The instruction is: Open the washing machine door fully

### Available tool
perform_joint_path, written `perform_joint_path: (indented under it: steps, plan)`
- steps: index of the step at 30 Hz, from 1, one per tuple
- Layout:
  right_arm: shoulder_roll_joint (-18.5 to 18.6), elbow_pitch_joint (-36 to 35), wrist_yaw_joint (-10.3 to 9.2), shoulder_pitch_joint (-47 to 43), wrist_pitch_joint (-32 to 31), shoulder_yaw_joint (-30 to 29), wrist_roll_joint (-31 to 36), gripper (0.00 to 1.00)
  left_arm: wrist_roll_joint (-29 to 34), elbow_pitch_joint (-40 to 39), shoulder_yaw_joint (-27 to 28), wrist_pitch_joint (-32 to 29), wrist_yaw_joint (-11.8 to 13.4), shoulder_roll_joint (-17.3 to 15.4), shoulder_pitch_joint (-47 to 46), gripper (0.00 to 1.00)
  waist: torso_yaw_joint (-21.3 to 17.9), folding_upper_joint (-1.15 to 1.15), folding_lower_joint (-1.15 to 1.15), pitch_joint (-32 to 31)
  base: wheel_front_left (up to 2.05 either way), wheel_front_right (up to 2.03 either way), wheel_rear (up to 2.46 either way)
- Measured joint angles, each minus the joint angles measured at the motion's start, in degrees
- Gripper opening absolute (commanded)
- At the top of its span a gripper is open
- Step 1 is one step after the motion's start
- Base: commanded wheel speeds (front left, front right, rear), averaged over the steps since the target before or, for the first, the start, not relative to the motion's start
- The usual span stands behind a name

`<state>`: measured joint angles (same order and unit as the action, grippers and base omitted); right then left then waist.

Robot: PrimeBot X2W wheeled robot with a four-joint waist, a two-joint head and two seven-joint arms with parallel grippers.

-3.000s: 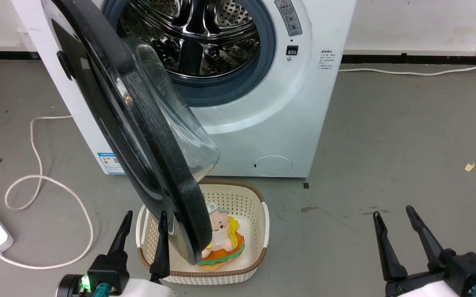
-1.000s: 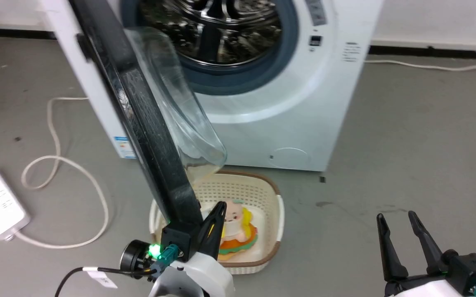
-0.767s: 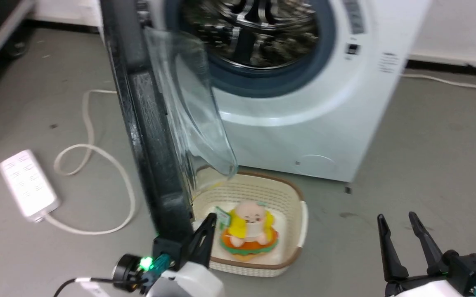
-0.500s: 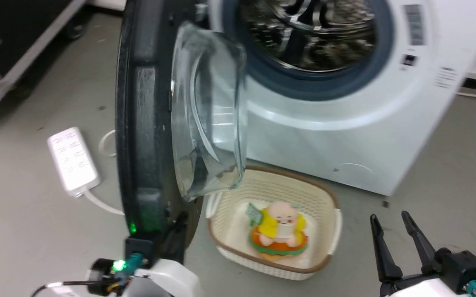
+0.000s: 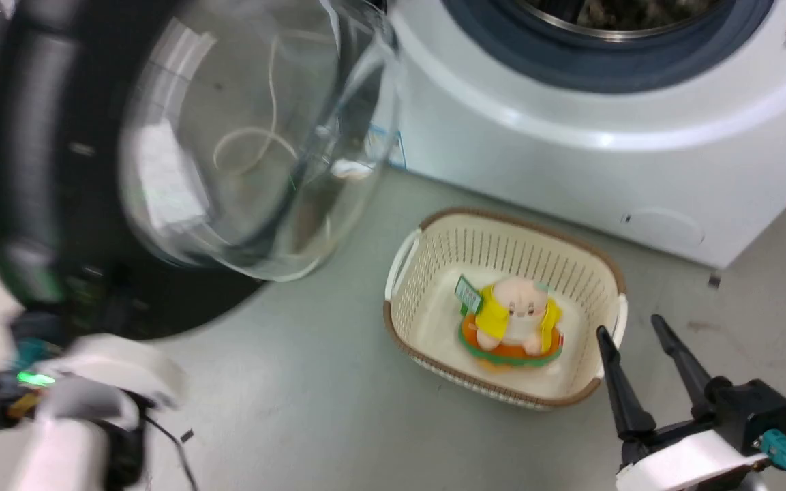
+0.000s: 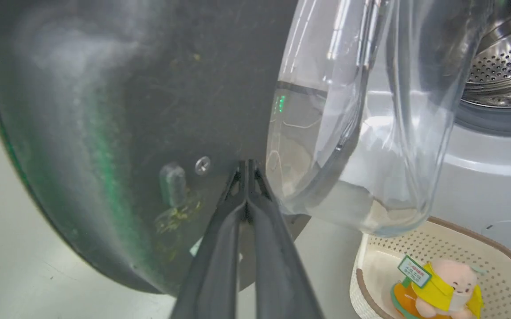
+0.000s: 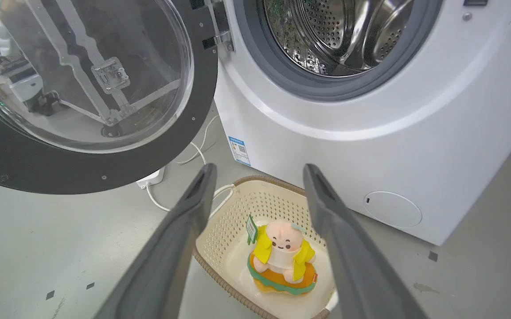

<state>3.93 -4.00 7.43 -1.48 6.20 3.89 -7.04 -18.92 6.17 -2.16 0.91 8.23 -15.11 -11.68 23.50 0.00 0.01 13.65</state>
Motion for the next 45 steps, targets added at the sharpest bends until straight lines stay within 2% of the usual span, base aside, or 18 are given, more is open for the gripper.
perform_joint_path:
  steps: [5,9,14,23,27,31,38,45]
  plan:
    - [1.8,-1.8,0.00,0.8,-1.2,-0.9,0.1,1.00,-4.0,5.2,7.1,0.1,0.7,-3.7,-5.5,0.00,-0.5,0.00,0.00,4.0,0.00,0.00,0.00]
    - [3.0,-2.5,0.00,1.0,-2.1,-1.0,0.2,1.00,-6.6,10.8,10.6,0.2,0.4,-6.8,-10.4,0.00,-1.3,0.00,0.01,6.3,0.00,0.00,0.00]
    - [3.5,-4.0,0.00,2.3,-2.8,-1.4,0.2,1.00,-7.5,17.1,11.8,1.6,-1.7,-9.7,-14.7,0.00,-3.0,0.00,0.00,7.9,0.00,0.00,0.00]
    - [3.3,-4.0,0.00,3.2,-2.1,-4.1,0.1,1.00,-6.8,23.1,10.8,6.1,-3.0,-10.9,-16.8,0.00,-4.5,0.00,0.00,7.5,0.00,0.00,0.00]
    - [3.3,-3.8,0.00,3.8,-0.7,-5.7,0.0,1.00,-5.7,21.9,9.8,8.8,-2.9,-10.3,-15.6,0.00,-5.0,0.00,0.00,5.4,0.00,0.00,0.00]
    - [2.9,-3.5,0.00,4.3,1.4,-7.3,0.0,1.00,-3.3,17.3,7.2,10.7,-2.5,-8.5,-12.3,0.00,-5.8,0.00,-0.01,2.2,0.00,0.00,0.00]
    - [1.4,-2.3,0.00,4.2,5.1,-9.9,-0.3,1.00,0.4,4.2,0.2,12.6,-2.5,-2.4,-4.4,0.00,-8.9,0.00,-0.02,-4.1,0.00,0.00,0.00]
    - [0.5,-1.4,0.00,1.9,5.5,-9.2,1.4,1.00,2.5,-1.9,-4.9,12.5,-0.6,1.8,4.7,0.00,-14.3,0.00,-0.02,-9.1,0.00,0.00,0.00]
